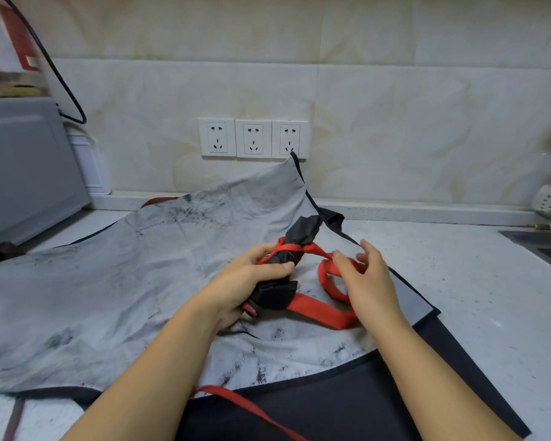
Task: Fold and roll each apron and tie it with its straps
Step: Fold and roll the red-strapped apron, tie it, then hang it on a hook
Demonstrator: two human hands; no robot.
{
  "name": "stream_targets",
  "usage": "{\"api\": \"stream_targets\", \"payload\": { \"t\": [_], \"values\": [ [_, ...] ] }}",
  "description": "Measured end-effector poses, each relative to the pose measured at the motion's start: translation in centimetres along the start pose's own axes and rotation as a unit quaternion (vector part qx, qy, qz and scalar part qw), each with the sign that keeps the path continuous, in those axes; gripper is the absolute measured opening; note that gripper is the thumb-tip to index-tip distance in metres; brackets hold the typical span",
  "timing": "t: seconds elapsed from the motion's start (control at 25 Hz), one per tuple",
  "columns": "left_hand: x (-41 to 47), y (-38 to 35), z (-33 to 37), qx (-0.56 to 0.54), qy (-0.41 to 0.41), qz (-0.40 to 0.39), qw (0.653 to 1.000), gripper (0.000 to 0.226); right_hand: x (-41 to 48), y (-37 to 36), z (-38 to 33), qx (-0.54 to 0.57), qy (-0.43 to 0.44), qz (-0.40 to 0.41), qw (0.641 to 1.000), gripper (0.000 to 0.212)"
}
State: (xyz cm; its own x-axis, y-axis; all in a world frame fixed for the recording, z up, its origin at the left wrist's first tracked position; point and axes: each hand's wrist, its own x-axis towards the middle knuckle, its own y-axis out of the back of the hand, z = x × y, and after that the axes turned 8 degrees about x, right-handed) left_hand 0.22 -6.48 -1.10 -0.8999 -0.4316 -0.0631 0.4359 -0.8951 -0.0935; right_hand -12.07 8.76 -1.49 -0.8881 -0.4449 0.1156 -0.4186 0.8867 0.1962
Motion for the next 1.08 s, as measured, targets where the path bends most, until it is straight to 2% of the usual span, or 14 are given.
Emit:
{"api": "stream_targets", "payload": {
  "t": [0.16, 0.2, 0.28, 0.36, 0.44, 0.52, 0.6, 0.68, 0.76, 0.84, 0.92, 1.0, 1.04, 1.08],
  "values": [
    [-0.3, -0.5, 0.6, -0.086, 0.002, 0.005, 0.996, 0.029, -0.8, -0.4, -0.6, 0.098, -0.048, -0.110, 0.988, 0.062],
    [-0.4, -0.5, 0.9, -0.111, 0.017, 0.017, 0.994, 0.029, -0.5, -0.4, -0.1, 0.065, -0.049, -0.119, 0.990, 0.056],
    [-0.6, -0.5, 1.4, -0.159, 0.036, 0.038, 0.986, 0.024, 0.4, -0.1, 1.1, -0.143, -0.021, -0.111, 0.983, 0.031],
    [-0.7, 0.3, 1.7, -0.199, 0.024, 0.067, 0.977, 0.017, 1.0, 0.7, 1.4, -0.254, -0.002, -0.046, 0.966, 0.006],
    [-0.5, 1.8, 1.9, -0.230, -0.003, 0.111, 0.967, 0.016, 1.5, 2.1, 1.2, -0.188, 0.003, 0.046, 0.981, 0.014],
    [-0.6, 3.4, 1.9, -0.238, -0.023, 0.147, 0.960, 0.022, 2.2, 3.2, 0.9, -0.026, -0.040, 0.109, 0.993, 0.016],
    [-0.6, 4.7, 1.7, -0.231, -0.028, 0.166, 0.958, 0.017, 2.3, 3.2, 0.4, 0.130, -0.101, 0.119, 0.979, 0.022],
    [-0.4, 5.4, 1.6, -0.201, -0.012, 0.191, 0.961, 0.007, 2.1, 3.2, 0.2, 0.189, -0.115, 0.122, 0.968, 0.030],
    [0.0, 5.9, 1.3, -0.146, -0.004, 0.235, 0.961, 0.011, 1.8, 3.3, -0.2, 0.258, -0.123, 0.112, 0.952, 0.035],
    [0.6, 6.0, 0.6, -0.061, -0.017, 0.298, 0.952, 0.022, 1.6, 3.5, -0.4, 0.260, -0.132, 0.099, 0.952, 0.035],
    [1.1, 5.8, -0.3, 0.122, -0.016, 0.354, 0.927, 0.049, 1.5, 3.3, -0.4, 0.220, -0.128, 0.082, 0.963, 0.024],
    [1.3, 5.4, -0.8, 0.382, -0.033, 0.388, 0.838, 0.081, 1.1, 2.6, -0.5, 0.195, -0.103, 0.050, 0.974, 0.020],
    [1.3, 4.9, -0.7, 0.461, -0.098, 0.394, 0.789, 0.087, 0.7, 2.3, -0.6, 0.177, -0.080, 0.026, 0.981, 0.023],
    [1.3, 4.1, -0.6, 0.498, -0.181, 0.366, 0.765, 0.086, 0.4, 1.8, -0.7, 0.156, -0.055, -0.003, 0.986, 0.028]
  ]
}}
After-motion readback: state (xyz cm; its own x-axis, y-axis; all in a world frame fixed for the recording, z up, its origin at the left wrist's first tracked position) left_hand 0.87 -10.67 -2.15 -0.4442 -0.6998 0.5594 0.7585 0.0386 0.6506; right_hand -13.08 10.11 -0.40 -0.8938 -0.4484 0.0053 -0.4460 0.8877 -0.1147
